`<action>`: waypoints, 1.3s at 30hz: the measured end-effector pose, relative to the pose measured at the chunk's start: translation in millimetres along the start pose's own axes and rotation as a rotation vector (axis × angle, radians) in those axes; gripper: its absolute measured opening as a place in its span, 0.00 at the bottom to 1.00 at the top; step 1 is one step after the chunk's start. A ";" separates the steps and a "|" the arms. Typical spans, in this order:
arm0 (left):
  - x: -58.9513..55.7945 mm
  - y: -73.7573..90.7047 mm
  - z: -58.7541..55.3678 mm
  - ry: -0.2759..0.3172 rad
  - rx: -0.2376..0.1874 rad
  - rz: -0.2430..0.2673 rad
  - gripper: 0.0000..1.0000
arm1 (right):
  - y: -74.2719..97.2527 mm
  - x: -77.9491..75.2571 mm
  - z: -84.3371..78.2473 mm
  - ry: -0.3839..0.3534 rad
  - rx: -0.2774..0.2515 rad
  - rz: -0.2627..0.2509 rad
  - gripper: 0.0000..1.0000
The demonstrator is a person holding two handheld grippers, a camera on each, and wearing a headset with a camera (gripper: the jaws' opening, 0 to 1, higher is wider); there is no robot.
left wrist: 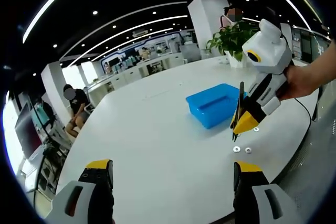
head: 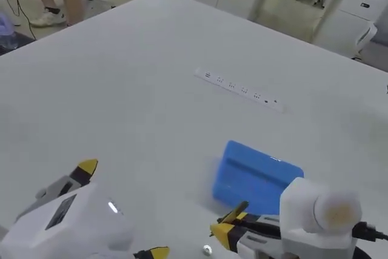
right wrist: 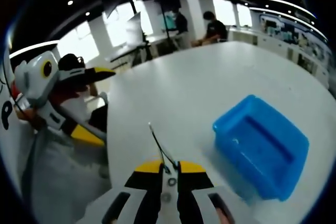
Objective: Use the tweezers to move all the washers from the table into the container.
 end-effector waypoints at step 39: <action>-1.4 -1.7 -2.2 -0.036 0.026 0.016 0.96 | -13.4 -4.0 -13.4 0.037 0.069 -0.023 0.06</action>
Point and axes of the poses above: the centre of the closed fingertips' face, and the gripper's own axes: y roughly backward along the fingers, x roughly to its left, z roughly out of its top, the point moved 5 cm from there along y, roughly backward along the fingers, and after that the axes turned 12 degrees about x, right-handed, at the moved point
